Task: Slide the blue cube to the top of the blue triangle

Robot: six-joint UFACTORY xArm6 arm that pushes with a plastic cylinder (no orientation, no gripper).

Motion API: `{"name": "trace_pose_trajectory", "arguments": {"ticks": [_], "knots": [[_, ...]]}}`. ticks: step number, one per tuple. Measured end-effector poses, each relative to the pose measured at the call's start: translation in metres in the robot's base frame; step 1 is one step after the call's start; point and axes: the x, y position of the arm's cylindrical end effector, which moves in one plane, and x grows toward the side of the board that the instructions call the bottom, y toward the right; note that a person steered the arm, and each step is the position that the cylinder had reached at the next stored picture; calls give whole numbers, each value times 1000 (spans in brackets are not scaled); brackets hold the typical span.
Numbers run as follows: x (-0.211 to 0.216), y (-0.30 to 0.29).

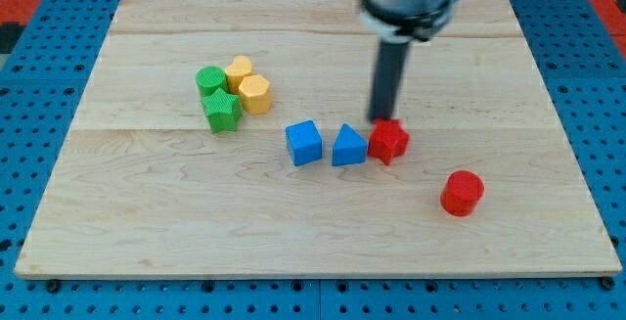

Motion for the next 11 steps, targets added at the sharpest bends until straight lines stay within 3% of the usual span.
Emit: {"name": "trace_pose_trajectory", "arguments": {"ticks": [1, 3, 4, 6, 8, 9, 10, 11], "knots": [[21, 6], [31, 93], [32, 95], [-25, -11], [8, -152], [36, -118], [34, -71], [9, -60]]}}
